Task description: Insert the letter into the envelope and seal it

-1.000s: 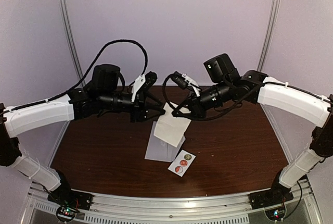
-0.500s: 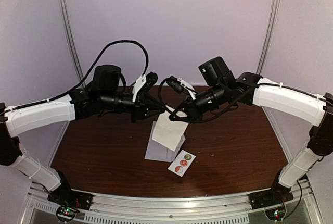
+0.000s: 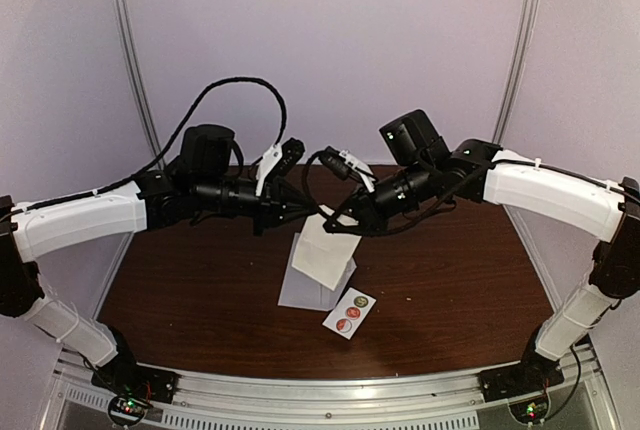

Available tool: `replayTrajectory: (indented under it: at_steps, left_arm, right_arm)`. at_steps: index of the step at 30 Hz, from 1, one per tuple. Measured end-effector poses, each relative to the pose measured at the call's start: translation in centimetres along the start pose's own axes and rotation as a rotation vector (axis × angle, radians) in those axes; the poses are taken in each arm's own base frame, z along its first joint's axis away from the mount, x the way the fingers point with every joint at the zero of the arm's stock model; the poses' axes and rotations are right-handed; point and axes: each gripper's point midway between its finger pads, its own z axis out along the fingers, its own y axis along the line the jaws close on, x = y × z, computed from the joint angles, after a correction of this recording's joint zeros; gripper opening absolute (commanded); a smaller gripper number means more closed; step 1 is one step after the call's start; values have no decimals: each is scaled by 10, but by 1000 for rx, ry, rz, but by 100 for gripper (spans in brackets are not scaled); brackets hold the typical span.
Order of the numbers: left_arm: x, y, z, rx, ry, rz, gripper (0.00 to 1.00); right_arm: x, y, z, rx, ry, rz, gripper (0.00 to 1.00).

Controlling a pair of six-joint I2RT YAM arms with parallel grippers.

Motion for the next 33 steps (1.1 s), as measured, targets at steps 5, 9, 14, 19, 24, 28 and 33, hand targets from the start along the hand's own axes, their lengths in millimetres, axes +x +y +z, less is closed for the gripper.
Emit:
replayTrajectory:
  at_steps: [5, 9, 14, 19, 24, 28, 33]
  left_arm:
    - [-1, 0, 0, -2, -4, -14, 0]
    - [-5, 5, -3, -8, -25, -43, 0]
    - [-16, 10, -14, 16, -82, -81, 0]
    - [-27, 5, -23, 69, -133, -98, 0]
    - [-33, -5, -28, 124, -163, -102, 0]
    - [-37, -11, -31, 162, -181, -103, 0]
    - [-40, -13, -34, 186, -197, -106, 0]
  right_arm:
    - [-4, -4, -8, 41, -45, -2, 72]
    - [-2, -5, -28, 69, -134, 10, 82]
    - [-2, -1, -48, 73, -287, 20, 86]
    - [8, -7, -46, 69, -377, 58, 89]
    - [5, -10, -44, 54, -436, 90, 89]
    - [-5, -6, -43, 23, -477, 80, 87]
    - [-5, 2, -30, -35, -466, 77, 72]
